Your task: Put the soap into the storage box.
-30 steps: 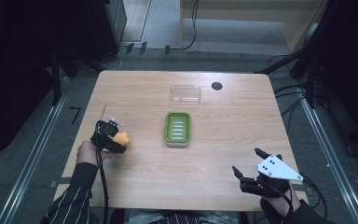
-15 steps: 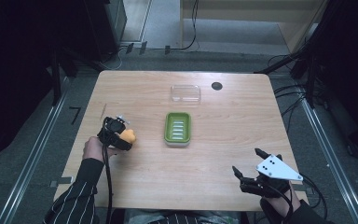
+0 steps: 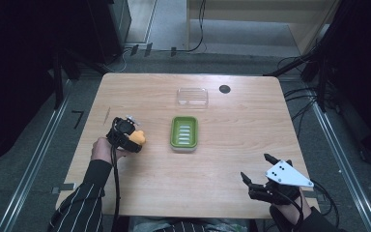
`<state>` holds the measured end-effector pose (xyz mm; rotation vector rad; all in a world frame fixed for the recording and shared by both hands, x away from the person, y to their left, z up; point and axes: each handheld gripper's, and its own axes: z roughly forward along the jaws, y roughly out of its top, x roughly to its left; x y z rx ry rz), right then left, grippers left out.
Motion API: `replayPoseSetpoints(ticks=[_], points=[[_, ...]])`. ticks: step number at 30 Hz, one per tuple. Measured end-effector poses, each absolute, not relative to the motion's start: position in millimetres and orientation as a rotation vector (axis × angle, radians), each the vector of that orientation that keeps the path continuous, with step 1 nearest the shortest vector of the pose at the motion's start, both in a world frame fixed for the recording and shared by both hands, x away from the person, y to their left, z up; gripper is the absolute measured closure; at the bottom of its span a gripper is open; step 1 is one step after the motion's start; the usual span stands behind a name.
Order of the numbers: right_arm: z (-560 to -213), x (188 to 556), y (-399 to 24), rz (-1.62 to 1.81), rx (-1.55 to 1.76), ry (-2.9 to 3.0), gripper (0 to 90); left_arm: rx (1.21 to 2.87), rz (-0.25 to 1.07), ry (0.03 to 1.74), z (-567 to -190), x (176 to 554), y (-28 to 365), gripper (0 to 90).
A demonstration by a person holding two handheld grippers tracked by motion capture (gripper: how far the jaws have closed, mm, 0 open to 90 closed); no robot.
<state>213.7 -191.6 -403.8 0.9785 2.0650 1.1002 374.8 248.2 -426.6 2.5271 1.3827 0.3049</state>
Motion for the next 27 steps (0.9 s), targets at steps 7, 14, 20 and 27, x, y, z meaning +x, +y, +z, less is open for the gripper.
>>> replayPoseSetpoints(ticks=[7,14,20,27], points=[[-403.9,213.7,-191.4,1.099,0.977,2.066,13.6,2.540,0.303,1.346,-425.1,380.8,241.0,39.5],[-403.9,213.9,-191.3,1.099,0.978,2.066,13.6,2.538,0.313,1.326,-423.6,386.5,232.1,39.5],[-404.0,213.6,-192.1,1.101,0.980,2.065,13.6,2.536,0.306,1.310,-421.5,388.7,229.1,39.5],[-403.9,213.5,-192.2,1.103,0.982,2.062,13.6,2.536,0.315,1.292,-421.2,395.7,222.9,39.5]])
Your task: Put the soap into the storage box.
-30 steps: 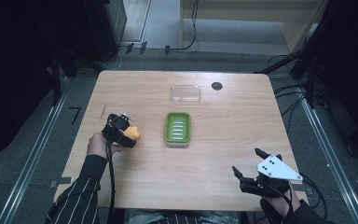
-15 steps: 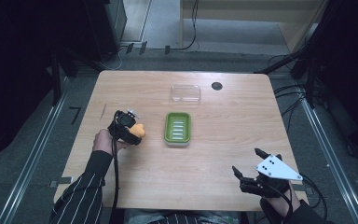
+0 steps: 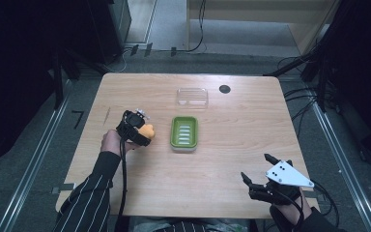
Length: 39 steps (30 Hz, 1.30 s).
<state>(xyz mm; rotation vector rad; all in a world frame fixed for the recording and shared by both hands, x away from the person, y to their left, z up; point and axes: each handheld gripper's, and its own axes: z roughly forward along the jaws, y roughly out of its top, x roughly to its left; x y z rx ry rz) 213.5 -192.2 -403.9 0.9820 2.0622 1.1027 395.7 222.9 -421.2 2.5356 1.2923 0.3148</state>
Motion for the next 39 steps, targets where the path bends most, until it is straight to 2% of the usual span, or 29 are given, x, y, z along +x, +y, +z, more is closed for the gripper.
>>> replayPoseSetpoints(ticks=[39], points=[[-403.1,212.7,-191.1,1.101,0.979,2.068,13.6,2.504,0.338,1.189,-403.3,416.2,193.7,39.5]])
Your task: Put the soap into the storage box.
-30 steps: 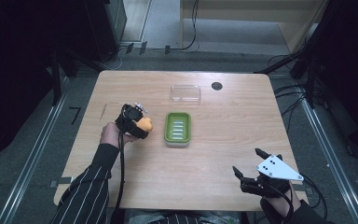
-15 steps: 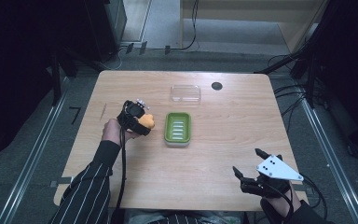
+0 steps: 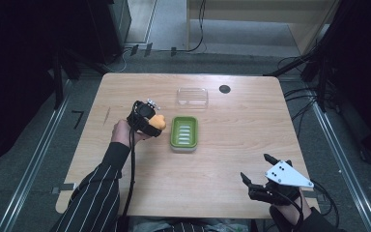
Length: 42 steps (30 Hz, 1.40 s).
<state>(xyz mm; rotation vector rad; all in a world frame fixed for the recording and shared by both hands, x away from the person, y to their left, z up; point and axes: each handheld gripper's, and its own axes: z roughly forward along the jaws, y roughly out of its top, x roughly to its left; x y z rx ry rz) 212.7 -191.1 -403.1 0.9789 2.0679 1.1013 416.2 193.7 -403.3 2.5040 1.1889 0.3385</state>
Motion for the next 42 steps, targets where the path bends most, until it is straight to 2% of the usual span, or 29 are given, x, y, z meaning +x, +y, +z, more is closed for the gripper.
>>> replayPoseSetpoints(ticks=[18,42], points=[[-403.7,212.0,-192.3,1.099,0.985,2.063,13.6,2.481,0.337,1.127,-399.7,418.7,173.4,39.5],[-403.7,211.8,-193.0,1.097,0.982,2.062,13.6,2.533,0.303,1.039,-407.4,424.5,137.3,39.4]])
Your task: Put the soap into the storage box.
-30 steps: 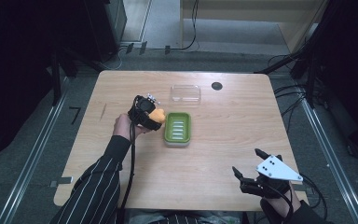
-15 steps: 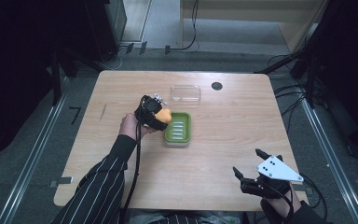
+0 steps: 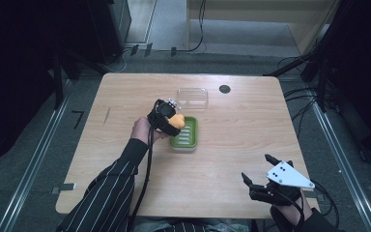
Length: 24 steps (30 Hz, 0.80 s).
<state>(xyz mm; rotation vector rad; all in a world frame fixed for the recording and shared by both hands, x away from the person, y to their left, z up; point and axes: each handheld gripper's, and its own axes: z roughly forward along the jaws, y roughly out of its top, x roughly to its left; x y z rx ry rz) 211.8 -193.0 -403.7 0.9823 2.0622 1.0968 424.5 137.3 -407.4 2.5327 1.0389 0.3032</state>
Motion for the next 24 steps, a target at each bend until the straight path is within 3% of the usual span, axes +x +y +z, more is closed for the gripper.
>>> replayPoseSetpoints(ticks=[24], points=[[-403.7,211.5,-193.6,1.099,0.984,2.060,13.6,2.621,0.254,0.979,-424.5,430.3,113.1,39.4]])
